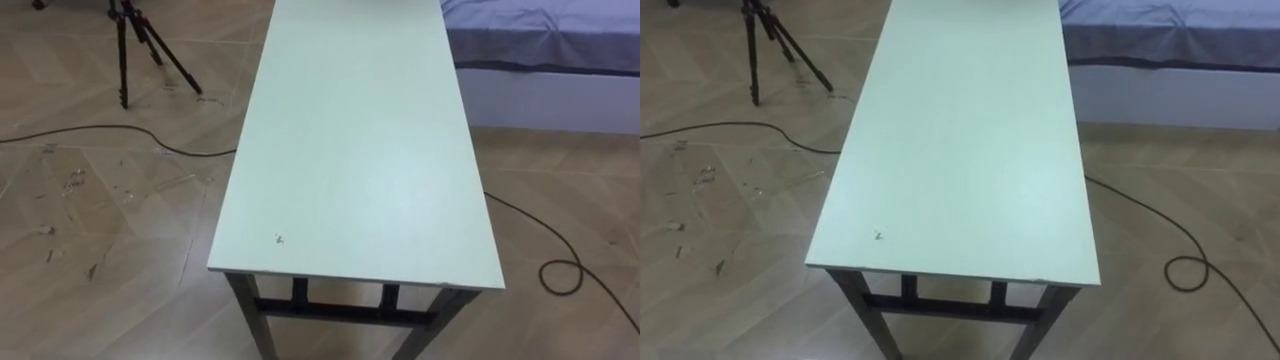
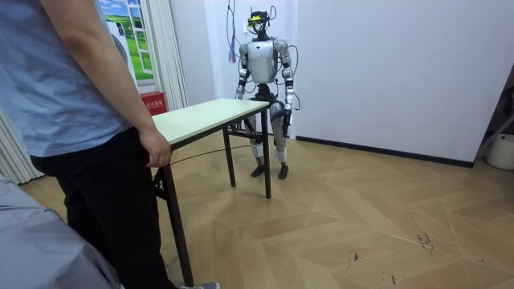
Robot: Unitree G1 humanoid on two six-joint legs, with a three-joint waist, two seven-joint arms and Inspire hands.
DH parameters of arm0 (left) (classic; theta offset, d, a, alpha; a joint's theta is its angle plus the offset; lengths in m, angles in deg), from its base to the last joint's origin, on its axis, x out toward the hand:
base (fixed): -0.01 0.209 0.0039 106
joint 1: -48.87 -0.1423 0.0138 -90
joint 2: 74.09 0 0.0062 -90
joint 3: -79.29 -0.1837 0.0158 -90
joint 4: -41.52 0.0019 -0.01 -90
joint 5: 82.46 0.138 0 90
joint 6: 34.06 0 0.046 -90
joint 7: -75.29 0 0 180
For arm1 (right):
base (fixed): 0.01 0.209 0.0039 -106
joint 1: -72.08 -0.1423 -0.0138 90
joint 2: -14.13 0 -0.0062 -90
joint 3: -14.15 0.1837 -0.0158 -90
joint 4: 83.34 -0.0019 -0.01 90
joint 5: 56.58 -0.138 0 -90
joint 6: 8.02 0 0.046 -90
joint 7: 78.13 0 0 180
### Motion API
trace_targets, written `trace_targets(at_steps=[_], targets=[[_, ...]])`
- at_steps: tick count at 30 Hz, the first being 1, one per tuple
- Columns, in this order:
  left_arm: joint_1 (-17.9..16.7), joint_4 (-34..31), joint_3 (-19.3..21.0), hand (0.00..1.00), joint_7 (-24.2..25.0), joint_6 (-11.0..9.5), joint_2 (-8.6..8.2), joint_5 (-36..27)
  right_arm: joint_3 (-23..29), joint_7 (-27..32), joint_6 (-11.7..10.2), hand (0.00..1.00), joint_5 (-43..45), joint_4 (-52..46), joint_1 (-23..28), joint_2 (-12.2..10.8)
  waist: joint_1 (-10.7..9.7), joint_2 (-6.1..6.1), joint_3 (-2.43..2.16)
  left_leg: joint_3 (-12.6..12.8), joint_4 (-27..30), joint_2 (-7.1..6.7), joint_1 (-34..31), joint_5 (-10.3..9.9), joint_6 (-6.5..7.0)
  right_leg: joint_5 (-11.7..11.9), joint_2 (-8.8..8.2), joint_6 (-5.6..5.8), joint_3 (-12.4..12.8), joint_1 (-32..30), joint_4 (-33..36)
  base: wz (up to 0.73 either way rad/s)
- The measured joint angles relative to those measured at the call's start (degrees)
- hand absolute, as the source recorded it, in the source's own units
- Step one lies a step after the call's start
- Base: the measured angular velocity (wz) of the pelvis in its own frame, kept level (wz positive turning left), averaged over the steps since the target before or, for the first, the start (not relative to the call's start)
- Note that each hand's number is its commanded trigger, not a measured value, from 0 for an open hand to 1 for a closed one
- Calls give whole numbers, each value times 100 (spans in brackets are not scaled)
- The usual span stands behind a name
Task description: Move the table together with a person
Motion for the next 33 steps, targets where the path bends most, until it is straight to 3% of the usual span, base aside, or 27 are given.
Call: trace_targets(at_steps=[5,7,10,12,18,26,33], targets=[[-367,-1098,-793,0,542,-13,174,-1036,-374,-397,-6,0,-736,-882,438,74,6,-36,33,10,5,-20,-22,-1,-1,0,-17,1,-17,-9,14,3],[-503,-1516,-950,0,569,-15,194,-1142,-524,-472,-7,0,-849,-1335,650,83,5,-49,46,14,22,-29,-49,-1,0,-3,-29,2,-6,-36,11,0],[-859,-2343,-1464,0,610,-36,342,-1625,-845,-633,-4,0,-1245,-2104,982,188,-38,-59,24,3,115,-55,-165,0,1,-6,-71,7,-14,-121,32,2],[-946,-2602,-1777,0,668,-38,419,-1911,-1062,-726,-5,0,-1341,-2318,1046,260,-89,-87,45,2,137,-74,-175,0,2,-16,-97,28,-38,-119,65,8],[-959,-3360,-2293,0,780,-48,650,-2211,-1597,-923,-6,0,-1341,-2792,1044,374,-191,-99,27,1,135,-93,-141,3,7,-35,-117,47,-19,-118,116,-1],[-794,-3923,-2770,0,961,-84,1153,-2298,-1938,-892,-45,0,-1348,-3118,846,882,-376,-36,28,44,122,-91,-120,3,7,-34,-102,48,10,-110,115,-3],[-735,-4154,-3033,0,960,-39,1370,-2652,-2147,-697,-45,0,-1630,-3176,770,958,-489,-27,29,52,127,-91,-120,3,8,-34,-101,48,11,-134,126,0]])
